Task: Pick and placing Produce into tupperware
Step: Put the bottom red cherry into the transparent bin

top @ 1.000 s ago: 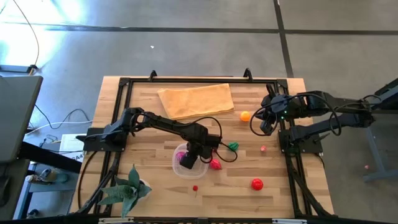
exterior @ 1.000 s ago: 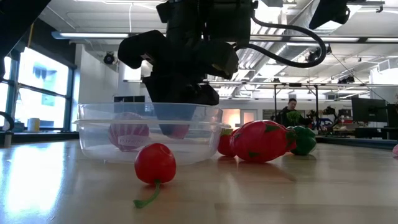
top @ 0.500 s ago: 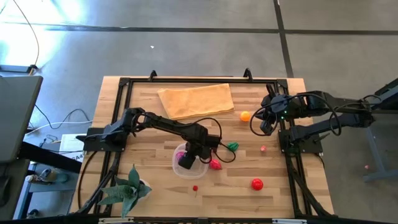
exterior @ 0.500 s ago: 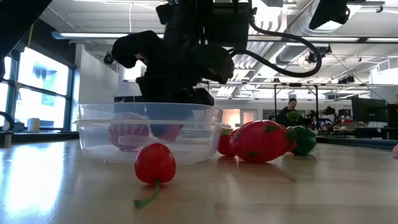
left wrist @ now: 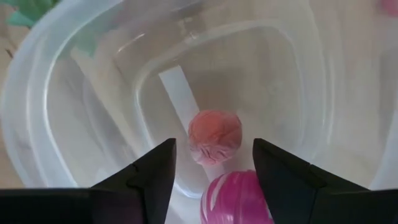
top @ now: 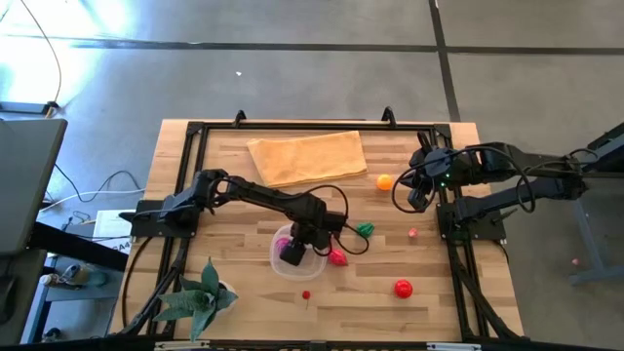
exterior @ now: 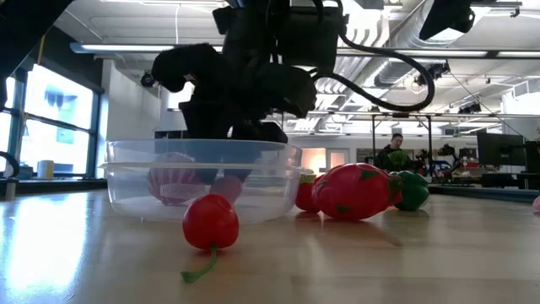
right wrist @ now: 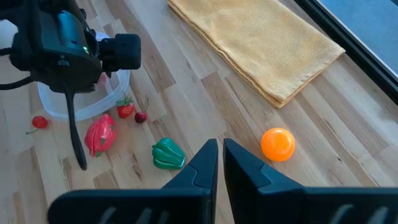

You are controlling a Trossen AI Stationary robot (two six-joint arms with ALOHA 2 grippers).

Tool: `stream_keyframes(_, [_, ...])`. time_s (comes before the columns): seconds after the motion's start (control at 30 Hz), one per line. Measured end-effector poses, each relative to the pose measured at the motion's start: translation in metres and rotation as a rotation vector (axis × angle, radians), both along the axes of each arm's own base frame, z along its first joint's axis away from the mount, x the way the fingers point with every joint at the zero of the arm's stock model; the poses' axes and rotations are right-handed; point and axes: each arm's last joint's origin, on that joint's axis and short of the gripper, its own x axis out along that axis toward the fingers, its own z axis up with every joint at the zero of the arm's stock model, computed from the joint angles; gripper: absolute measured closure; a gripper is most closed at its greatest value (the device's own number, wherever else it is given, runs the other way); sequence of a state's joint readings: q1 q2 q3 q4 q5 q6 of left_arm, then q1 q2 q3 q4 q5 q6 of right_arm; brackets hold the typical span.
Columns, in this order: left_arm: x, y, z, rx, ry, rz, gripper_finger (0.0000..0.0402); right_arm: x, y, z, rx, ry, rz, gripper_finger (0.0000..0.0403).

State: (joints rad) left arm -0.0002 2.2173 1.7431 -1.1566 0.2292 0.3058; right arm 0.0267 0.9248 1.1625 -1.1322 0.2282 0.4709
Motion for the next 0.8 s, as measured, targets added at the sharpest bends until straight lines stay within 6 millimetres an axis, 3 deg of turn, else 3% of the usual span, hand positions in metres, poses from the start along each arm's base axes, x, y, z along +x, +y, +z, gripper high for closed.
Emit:
stream_keyframes(0.3, [0.011, 0.0, 0.037, 0.016, -0.051, -0.001, 0.0197, 0.0, 0.0, 0.0, 0.0, 0.0, 0.0, 0.0384])
stream_keyframes(0.63, [0.016, 0.002, 0.102, 0.064, -0.127, 0.041, 0.0197, 0.0, 0.0, 0.0, 0.0, 0.0, 0.0, 0.0384])
stream_keyframes(0.8, [0.016, -0.014, 0.136, 0.007, -0.226, -0.038, 0.0197, 0.0, 0.0, 0.0, 0.0, 0.0, 0.0, 0.0384])
